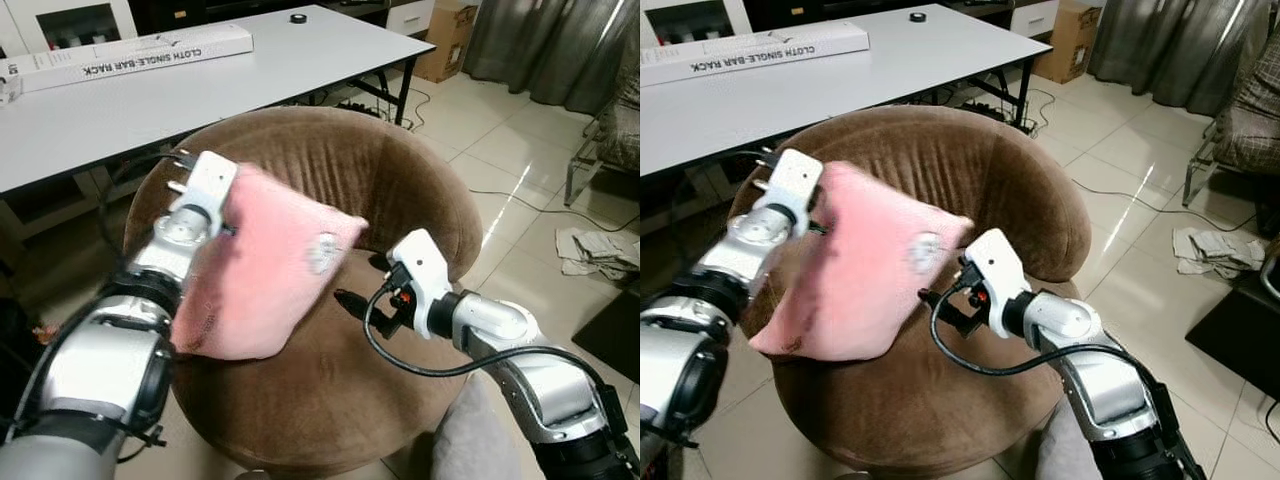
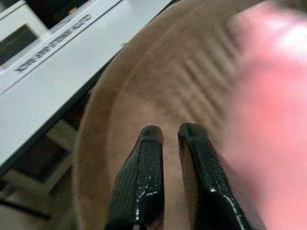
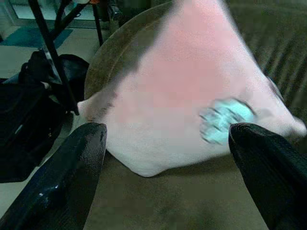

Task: Move the pillow to the sofa from floor

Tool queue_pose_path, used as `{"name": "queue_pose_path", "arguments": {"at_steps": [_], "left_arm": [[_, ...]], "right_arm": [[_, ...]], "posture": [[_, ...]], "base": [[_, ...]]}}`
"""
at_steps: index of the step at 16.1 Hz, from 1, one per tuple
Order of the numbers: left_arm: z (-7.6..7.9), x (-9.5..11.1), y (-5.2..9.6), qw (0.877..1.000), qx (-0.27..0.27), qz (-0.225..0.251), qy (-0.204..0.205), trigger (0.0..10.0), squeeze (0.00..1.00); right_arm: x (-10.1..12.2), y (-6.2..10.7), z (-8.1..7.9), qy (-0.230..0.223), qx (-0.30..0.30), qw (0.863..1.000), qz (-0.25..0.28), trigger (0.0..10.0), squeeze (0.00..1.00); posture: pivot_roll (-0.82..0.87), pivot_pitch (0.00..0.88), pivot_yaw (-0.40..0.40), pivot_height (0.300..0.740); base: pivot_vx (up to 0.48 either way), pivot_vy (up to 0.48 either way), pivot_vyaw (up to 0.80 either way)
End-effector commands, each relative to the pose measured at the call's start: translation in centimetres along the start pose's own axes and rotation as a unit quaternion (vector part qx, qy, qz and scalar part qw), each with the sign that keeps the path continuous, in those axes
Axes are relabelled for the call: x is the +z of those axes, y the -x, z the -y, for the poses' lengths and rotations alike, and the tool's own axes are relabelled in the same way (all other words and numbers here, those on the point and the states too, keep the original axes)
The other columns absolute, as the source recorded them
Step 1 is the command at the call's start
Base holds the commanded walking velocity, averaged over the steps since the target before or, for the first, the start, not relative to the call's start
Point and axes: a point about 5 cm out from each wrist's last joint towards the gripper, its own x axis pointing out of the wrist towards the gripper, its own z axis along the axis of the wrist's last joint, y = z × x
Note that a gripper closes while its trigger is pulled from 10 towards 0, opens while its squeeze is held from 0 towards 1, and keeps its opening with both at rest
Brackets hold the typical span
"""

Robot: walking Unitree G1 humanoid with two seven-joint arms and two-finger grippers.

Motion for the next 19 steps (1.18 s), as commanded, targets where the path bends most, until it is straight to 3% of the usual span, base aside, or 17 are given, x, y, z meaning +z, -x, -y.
{"name": "queue_pose_path", "arguments": {"at_steps": [1,4,5,10,12,14,15,17,19], "left_arm": [[-0.7,1.1,-0.1,1.0,0.018,0.014,-0.016,10.0,1.0],[-1.6,1.6,-0.1,0.998,0.048,0.026,-0.036,10.0,1.0],[-1.9,2.1,-0.1,0.998,0.05,0.036,-0.034,10.0,0.0],[-0.9,3.5,-0.2,0.995,-0.013,0.087,0.039,10.0,0.0],[0.6,3.4,0.2,0.983,-0.065,0.127,0.119,10.0,0.0],[1.5,3.0,0.8,0.971,-0.083,0.152,0.164,10.0,0.0],[2.2,2.6,1.8,0.964,-0.09,0.169,0.183,10.0,0.0],[4.1,1.2,5.0,0.963,-0.104,0.186,0.162,10.0,0.0],[5.0,0.6,6.7,0.96,-0.12,0.179,0.178,10.0,0.0]], "right_arm": [[0.3,0.0,-0.3,0.004,0.002,1.0,0.0,10.0,0.0],[0.4,-0.1,-0.3,0.003,-0.002,1.0,0.0,10.0,0.0],[0.4,-0.2,-0.2,0.004,-0.006,1.0,0.0,10.0,0.0],[0.3,-0.8,0.8,-0.002,-0.057,0.998,0.008,10.0,0.0],[-0.1,-1.0,1.9,-0.019,-0.133,0.991,0.027,10.0,0.0],[-0.5,-1.2,2.7,-0.053,-0.189,0.98,0.032,10.0,0.0],[-0.9,-1.2,3.1,-0.067,-0.219,0.973,0.031,10.0,0.0],[-2.1,-0.9,3.9,-0.082,-0.272,0.959,0.001,10.0,0.0],[-2.4,-1.0,4.3,-0.094,-0.289,0.953,-0.008,10.0,0.0]], "posture": [[0.04,0.0,-0.024,0.74],[0.04,0.0,-0.024,0.74],[0.04,0.0,-0.023,0.74],[0.06,0.0,-0.019,0.74],[0.08,0.0,-0.014,0.74],[0.1,0.0,-0.012,0.74],[0.11,0.0,-0.014,0.74],[0.12,0.0,-0.016,0.74],[0.12,0.0,-0.008,0.74]], "base": [[0.0,0.0,0.0],[0.0,0.0,0.0],[0.0,0.0,0.0],[0.0,0.0,0.0],[0.0,0.0,0.0],[0.0,0.0,0.0],[0.0,0.0,0.0],[0.0,0.0,0.0],[0.0,0.0,0.0]]}}
